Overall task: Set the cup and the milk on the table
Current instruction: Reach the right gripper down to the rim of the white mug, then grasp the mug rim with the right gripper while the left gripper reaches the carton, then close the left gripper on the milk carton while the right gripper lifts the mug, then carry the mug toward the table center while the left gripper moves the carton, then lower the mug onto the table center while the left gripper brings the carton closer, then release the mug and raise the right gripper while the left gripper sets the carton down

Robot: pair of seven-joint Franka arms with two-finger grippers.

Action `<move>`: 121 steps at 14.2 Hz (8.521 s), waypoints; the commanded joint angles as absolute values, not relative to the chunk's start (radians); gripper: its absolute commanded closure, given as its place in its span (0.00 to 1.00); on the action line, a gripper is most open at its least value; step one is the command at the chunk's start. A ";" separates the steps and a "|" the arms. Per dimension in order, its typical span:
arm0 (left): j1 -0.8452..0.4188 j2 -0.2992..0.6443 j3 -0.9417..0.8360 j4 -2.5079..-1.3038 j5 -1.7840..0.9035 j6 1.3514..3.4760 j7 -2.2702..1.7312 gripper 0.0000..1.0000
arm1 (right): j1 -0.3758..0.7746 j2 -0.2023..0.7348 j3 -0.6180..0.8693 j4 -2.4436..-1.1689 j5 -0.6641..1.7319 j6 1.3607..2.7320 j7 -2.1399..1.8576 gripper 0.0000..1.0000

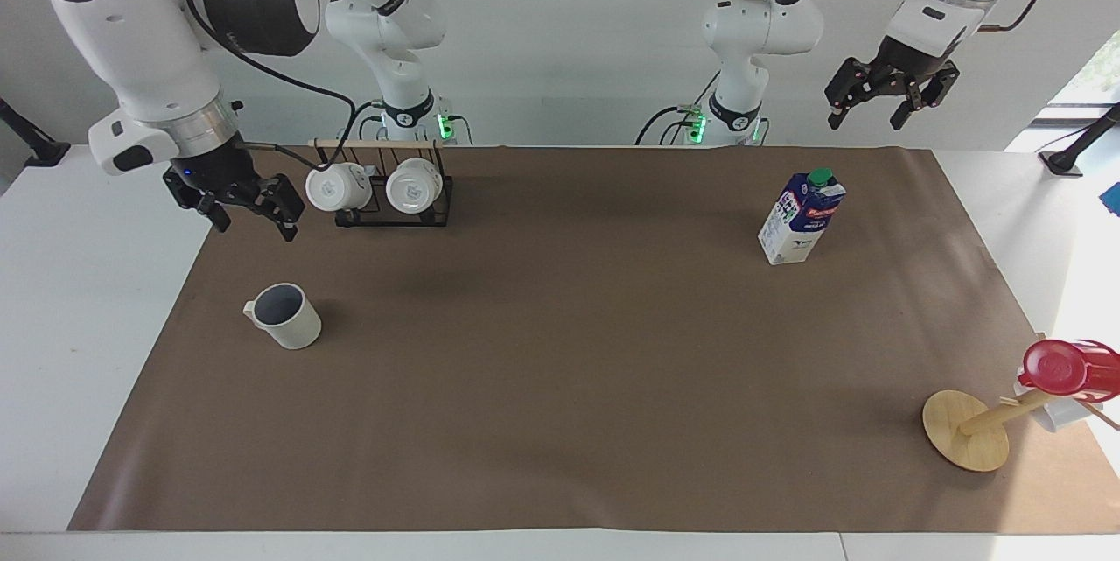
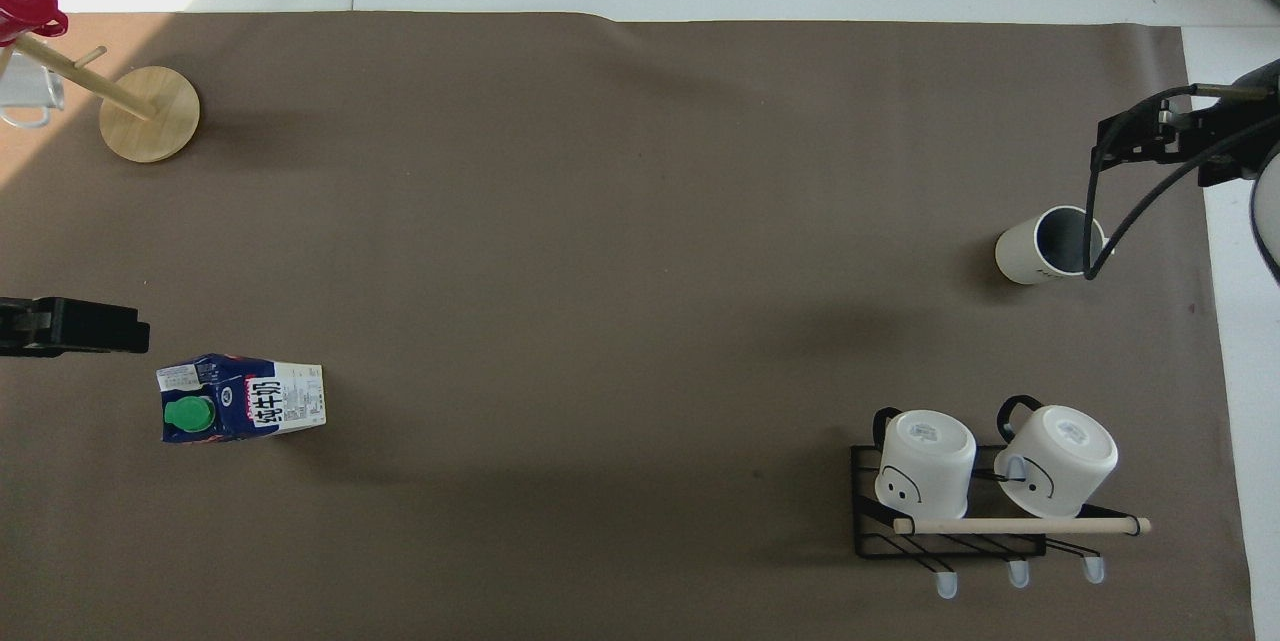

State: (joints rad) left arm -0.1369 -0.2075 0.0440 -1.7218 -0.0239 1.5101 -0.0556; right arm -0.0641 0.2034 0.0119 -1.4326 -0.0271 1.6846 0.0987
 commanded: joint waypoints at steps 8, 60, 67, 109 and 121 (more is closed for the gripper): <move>-0.124 -0.256 0.046 -1.902 -0.037 1.635 0.076 0.00 | -0.091 0.187 0.012 -1.675 -0.028 1.885 0.022 0.00; -0.187 -0.275 0.041 -2.039 -0.028 1.798 -0.093 0.51 | 0.049 0.229 0.031 -1.747 -0.058 1.999 0.069 1.00; -0.189 -0.268 0.041 -2.028 -0.026 1.792 -0.101 0.51 | 0.287 0.226 0.032 -1.707 -0.035 1.942 0.309 1.00; -0.420 -0.258 0.029 -2.051 -0.034 1.828 -0.406 0.51 | 0.603 0.295 0.098 -1.750 -0.046 2.192 0.782 0.00; -0.593 -0.195 0.026 -2.118 -0.025 2.011 -0.600 0.51 | 0.253 -0.001 0.091 -1.743 -0.046 1.927 0.543 0.00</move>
